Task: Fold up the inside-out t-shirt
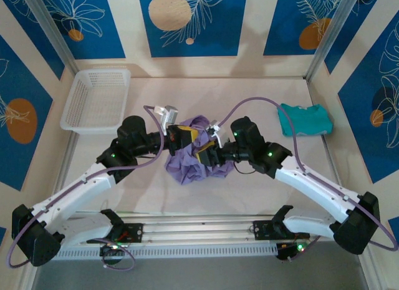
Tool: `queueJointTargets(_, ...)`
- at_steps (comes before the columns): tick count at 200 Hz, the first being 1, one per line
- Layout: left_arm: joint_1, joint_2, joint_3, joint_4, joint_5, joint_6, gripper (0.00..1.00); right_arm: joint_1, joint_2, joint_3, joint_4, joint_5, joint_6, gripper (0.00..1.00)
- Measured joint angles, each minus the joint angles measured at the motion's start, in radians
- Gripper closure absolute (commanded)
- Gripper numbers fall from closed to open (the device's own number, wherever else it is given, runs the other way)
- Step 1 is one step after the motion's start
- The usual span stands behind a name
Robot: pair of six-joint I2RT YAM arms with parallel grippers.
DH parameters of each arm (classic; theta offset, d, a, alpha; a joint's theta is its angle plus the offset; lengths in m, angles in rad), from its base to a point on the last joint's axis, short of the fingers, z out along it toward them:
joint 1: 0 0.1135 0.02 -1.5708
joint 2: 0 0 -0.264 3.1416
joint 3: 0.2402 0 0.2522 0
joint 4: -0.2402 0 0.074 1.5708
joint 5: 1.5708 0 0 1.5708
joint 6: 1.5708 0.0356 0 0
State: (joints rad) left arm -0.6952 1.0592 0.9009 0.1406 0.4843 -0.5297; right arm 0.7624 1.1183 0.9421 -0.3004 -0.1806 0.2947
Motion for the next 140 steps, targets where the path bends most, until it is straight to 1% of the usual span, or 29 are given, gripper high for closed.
queueJointTargets(18, 0.003, 0.0, 0.0, 0.0, -0.016, 0.0, 1.0, 0.004, 0.005, -0.002, 0.022, -0.009, 0.02, 0.89)
queueJointTargets(25, 0.006, 0.0, 0.0, 0.0, -0.022, 0.0, 1.0, 0.004, 0.004, -0.002, 0.029, -0.009, 0.024, 0.95)
queueJointTargets(36, 0.012, 0.0, 0.0, 0.0, -0.033, -0.001, 1.0, 0.004, -0.001, -0.003, 0.036, -0.001, 0.022, 1.0)
queueJointTargets(57, 0.035, -0.006, -0.008, 0.002, -0.052, -0.016, 1.0, -0.004, -0.059, -0.037, 0.053, 0.029, 0.02, 1.0)
queueJointTargets(96, 0.129, -0.053, -0.074, 0.043, -0.057, -0.094, 1.0, -0.072, -0.272, -0.195, 0.164, 0.061, 0.039, 1.0)
queueJointTargets(118, 0.147, -0.054, -0.078, 0.066, -0.04, -0.117, 1.0, -0.107, -0.32, -0.27, 0.232, 0.069, 0.069, 1.0)
queueJointTargets(134, 0.148, -0.055, -0.08, 0.086, -0.016, -0.127, 1.0, -0.117, -0.322, -0.296, 0.253, 0.081, 0.088, 0.93)
queueJointTargets(140, 0.148, -0.055, -0.081, 0.093, -0.005, -0.128, 1.0, -0.117, -0.319, -0.299, 0.255, 0.089, 0.093, 0.88)
